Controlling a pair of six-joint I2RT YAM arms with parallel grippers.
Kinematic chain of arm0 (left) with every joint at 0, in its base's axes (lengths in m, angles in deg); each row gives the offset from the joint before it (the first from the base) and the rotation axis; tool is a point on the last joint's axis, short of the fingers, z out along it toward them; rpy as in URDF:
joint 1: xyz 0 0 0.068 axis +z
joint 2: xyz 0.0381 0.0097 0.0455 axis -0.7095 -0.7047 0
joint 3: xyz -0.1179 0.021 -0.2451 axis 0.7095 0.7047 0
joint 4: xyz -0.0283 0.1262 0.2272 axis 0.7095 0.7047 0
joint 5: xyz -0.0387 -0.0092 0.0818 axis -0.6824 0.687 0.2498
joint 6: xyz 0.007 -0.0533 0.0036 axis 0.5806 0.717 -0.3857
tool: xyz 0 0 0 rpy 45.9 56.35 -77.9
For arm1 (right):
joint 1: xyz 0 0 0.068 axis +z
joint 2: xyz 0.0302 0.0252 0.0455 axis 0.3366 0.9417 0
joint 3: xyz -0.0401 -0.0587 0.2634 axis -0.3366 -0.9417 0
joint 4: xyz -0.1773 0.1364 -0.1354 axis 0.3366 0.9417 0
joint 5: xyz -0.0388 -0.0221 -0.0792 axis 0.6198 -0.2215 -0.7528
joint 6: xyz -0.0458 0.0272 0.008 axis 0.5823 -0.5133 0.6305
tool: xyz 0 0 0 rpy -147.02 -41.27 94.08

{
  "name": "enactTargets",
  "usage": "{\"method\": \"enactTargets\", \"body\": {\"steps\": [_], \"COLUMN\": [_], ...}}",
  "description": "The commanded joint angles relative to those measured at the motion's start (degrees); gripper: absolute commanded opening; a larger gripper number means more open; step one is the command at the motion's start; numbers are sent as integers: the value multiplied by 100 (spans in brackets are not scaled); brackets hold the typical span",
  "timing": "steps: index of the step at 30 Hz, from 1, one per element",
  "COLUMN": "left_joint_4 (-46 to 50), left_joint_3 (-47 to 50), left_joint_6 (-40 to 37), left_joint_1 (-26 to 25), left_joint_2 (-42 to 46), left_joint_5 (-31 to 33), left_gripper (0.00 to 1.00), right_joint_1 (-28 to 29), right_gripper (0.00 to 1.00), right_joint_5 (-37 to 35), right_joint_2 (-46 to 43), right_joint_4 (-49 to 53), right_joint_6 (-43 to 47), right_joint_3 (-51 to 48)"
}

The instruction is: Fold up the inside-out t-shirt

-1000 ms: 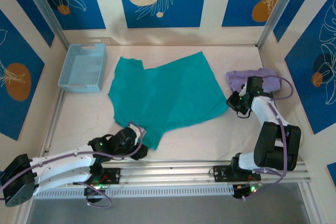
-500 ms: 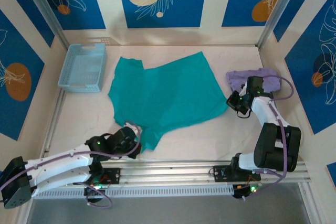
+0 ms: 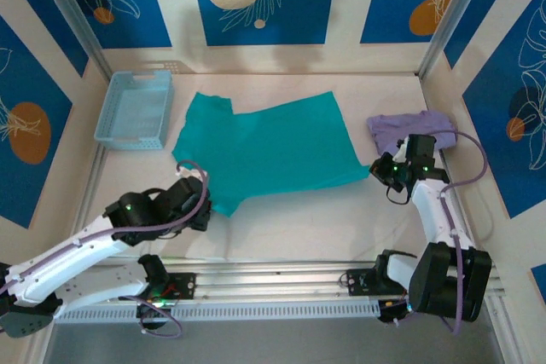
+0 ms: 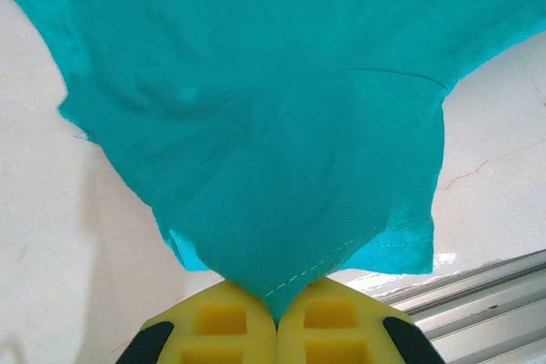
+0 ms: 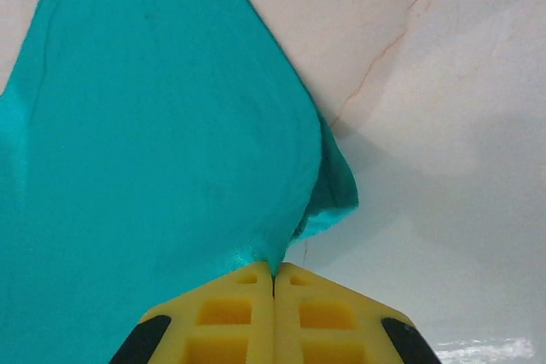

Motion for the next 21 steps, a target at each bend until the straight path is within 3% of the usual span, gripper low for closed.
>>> {"method": "enactTargets", "body": {"steps": [1, 15, 21], "left_joint_4": [1024, 1533, 1499], "left_joint_3": [-349, -578, -773], "left_joint_6": [-366, -1731, -2379], "left_joint_1": [146, 255, 495], "left_joint_2": [-132, -685, -1215], "left_joint_5": [63, -1376, -1508], "left_gripper": [0, 0, 0], "right_joint_1": [-29, -40, -29], "right_gripper": [0, 0, 0], "right_joint_5": [322, -398, -430], "right_joint_2": [-184, -1625, -1271], "right_joint_4": [-4, 792, 397], "right_joint_6": [-111, -58, -41], "right_joint_3": [-83, -390, -222]}}
